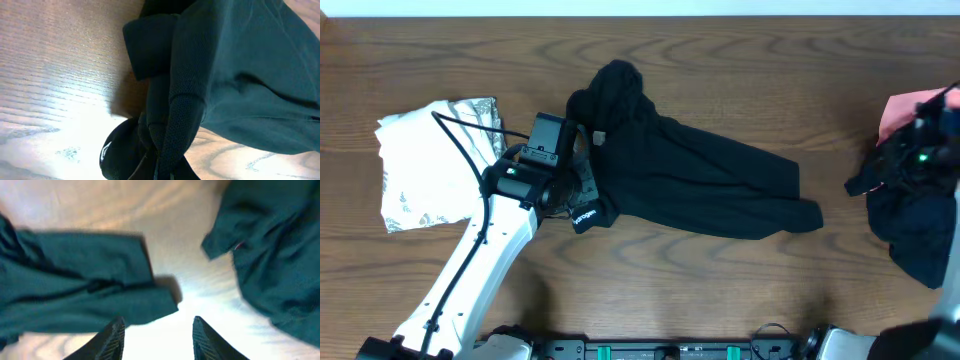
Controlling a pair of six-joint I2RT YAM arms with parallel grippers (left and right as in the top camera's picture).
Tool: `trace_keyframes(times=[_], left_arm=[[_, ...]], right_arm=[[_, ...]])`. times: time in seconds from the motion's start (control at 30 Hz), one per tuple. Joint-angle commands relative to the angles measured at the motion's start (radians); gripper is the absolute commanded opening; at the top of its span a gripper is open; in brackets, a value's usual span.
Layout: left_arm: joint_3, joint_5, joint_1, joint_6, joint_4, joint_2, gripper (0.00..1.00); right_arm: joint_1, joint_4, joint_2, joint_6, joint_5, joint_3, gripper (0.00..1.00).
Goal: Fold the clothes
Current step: 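Grasp the shirt's left end with left gripper and right end with right gripper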
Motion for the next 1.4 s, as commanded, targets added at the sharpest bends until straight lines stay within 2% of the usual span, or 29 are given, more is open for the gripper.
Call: trace_keyframes(times=[0.0, 0.3, 0.53, 0.97, 1.0, 1.07, 1.23, 1.37], left_arm=[[-0.001, -0.017, 0.005, 0.032, -0.004, 0.003, 0.06], [-0.001, -0.017, 0.005, 0.032, -0.015, 0.003, 0.06], [-0.001, -0.016, 0.005, 0.032, -0.027, 0.003, 0.15], [-0.002, -0.017, 0.004, 0.033, -0.034, 0.003, 0.17], [-0.003, -0.017, 0.004, 0.041, -0.037, 0.004, 0.23], [-0.007, -0.024, 0.005, 0.061, -0.042, 0.011, 0.27], [-0.014, -0.153, 0.005, 0.063, -0.048, 0.082, 0.50], [-0.014, -0.178, 0.005, 0.077, -0.047, 0.170, 0.56]], right_arm=[[0.029, -0.011, 0.063, -0.014, 0.004, -0.048, 0.44], [0.070, 0.020, 0.200, -0.014, 0.003, -0.146, 0.45], [0.076, 0.042, 0.265, -0.014, -0.008, -0.158, 0.45], [0.143, 0.098, 0.346, -0.021, -0.011, -0.167, 0.46], [0.147, 0.098, 0.351, -0.021, -0.011, -0.168, 0.46], [0.152, 0.106, 0.356, -0.022, -0.011, -0.169, 0.46], [0.152, 0.112, 0.356, -0.022, -0.011, -0.169, 0.46], [0.152, 0.111, 0.356, -0.044, -0.007, -0.169, 0.46]])
